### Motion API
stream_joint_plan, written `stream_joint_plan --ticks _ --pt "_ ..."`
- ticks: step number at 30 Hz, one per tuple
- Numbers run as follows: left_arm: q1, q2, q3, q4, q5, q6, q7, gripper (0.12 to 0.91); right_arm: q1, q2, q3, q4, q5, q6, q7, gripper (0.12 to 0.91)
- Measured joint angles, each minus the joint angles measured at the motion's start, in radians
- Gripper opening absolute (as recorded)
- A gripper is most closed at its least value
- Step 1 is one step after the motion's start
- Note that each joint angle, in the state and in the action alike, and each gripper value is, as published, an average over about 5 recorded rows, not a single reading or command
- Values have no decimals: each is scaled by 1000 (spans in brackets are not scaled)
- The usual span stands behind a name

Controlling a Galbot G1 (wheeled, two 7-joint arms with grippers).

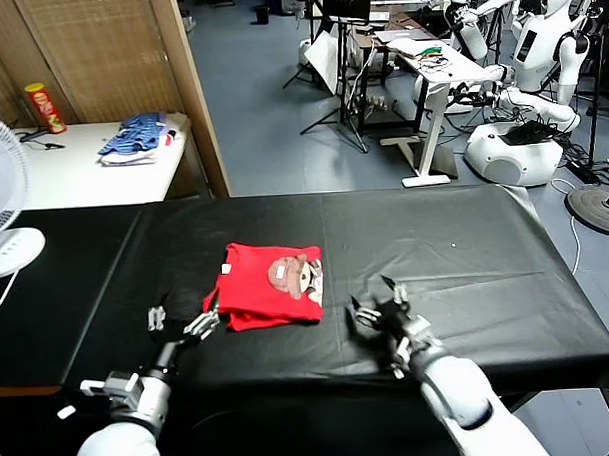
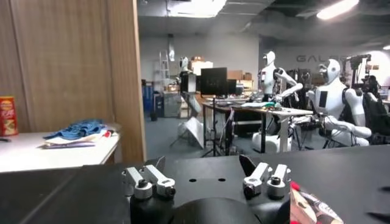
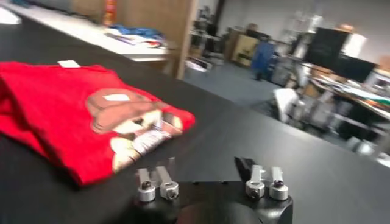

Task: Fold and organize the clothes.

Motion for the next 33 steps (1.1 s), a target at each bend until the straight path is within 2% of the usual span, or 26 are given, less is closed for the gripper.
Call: stream_joint_plan --ticks 3,7,13,18,23,33 --pt "15 -3 -7 -12 -7 18 -20 798 -88 -2 57 60 35 32 32 797" --pt "39 -5 -20 -30 -3 24 -24 798 -202 -7 109 121 65 88 57 798" --pt "95 -16 -50 -52 1 16 -23 798 -352 -6 145 180 68 175 89 798" --pt "171 -36 -71 -57 21 -11 -3 798 -443 5 151 215 37 210 111 798" --pt "252 -54 -92 -67 16 -20 9 798 -512 11 150 249 16 217 136 798" --pt "379 -59 -142 -120 -40 77 -28 798 -651 18 145 348 31 151 200 798"
